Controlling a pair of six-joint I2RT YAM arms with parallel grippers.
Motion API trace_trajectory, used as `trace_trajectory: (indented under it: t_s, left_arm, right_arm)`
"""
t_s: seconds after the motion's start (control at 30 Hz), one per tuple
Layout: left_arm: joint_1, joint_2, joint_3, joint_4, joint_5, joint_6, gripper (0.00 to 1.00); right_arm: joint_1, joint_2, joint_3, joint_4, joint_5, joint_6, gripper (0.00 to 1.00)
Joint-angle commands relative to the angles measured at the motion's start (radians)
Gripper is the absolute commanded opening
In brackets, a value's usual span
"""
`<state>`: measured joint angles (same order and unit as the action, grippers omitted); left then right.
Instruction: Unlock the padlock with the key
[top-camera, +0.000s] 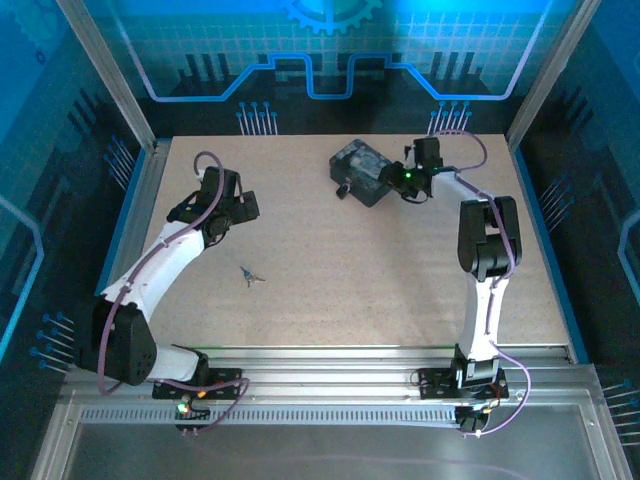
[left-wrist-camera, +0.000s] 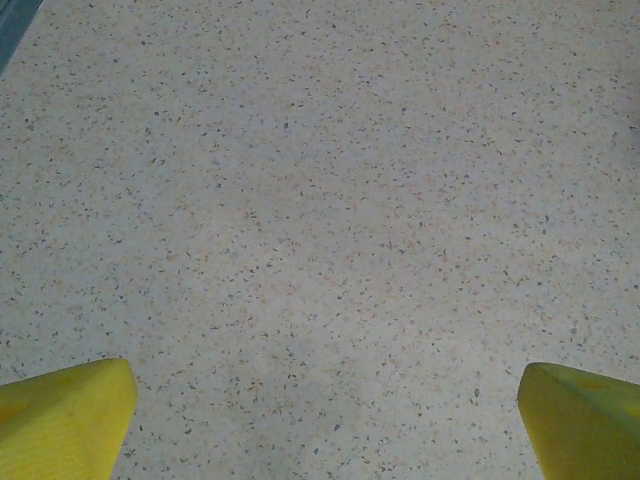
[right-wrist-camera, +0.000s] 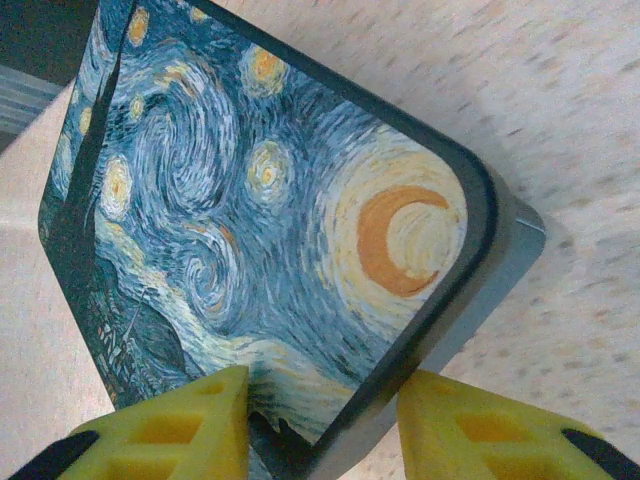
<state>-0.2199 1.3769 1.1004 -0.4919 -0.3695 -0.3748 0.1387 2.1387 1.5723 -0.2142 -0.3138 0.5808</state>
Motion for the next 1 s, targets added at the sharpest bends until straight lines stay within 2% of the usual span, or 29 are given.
trace_trajectory:
  t_s: [0.0, 0.13, 0.2, 0.27, 0.4, 0.5, 0.6, 0.67, 0.73, 0.97]
  left_arm:
    - [-0.012, -0.013, 0.051, -0.02, 0.043, 0.01, 0.99]
    - [-0.029, -0.01, 0.045, 0.011, 0.092, -0.017, 0.99]
    - [-0.036, -0.002, 0.033, 0.042, 0.133, -0.039, 0.99]
    - [-0.041, 0.026, 0.045, 0.033, 0.158, -0.061, 0.99]
    - [-0.044, 0.097, 0.098, -0.08, 0.19, -0.126, 0.99]
    - [-0.044, 0.135, 0.11, -0.188, 0.181, -0.172, 0.98]
    - [-0.039, 0.197, 0.108, -0.291, 0.154, -0.226, 0.87]
    - [-0.035, 0.232, 0.092, -0.321, 0.16, -0.264, 0.75]
    - [-0.035, 0.251, 0.062, -0.324, 0.154, -0.313, 0.69]
    - [-0.035, 0.339, 0.009, -0.318, 0.15, -0.383, 0.54]
  right_arm:
    - [0.1, -0.004, -0.062, -0.235, -0.124, -0.221, 0.38]
    - [0.123, -0.071, -0.127, -0.271, -0.176, -0.337, 0.41]
    - [0.105, -0.114, -0.152, -0.253, -0.163, -0.327, 0.51]
    - [0.077, -0.153, -0.164, -0.227, -0.2, -0.299, 0.58]
    - [0.078, -0.231, -0.144, -0.244, -0.223, -0.293, 0.68]
    - [0.103, -0.285, -0.166, -0.261, -0.216, -0.29, 0.72]
    - [0.126, -0.343, -0.239, -0.232, -0.205, -0.263, 0.72]
    - [0.136, -0.371, -0.285, -0.217, -0.19, -0.243, 0.72]
    - [0.146, -0.393, -0.32, -0.213, -0.175, -0.233, 0.72]
    - [0.161, -0.431, -0.371, -0.232, -0.159, -0.233, 0.71]
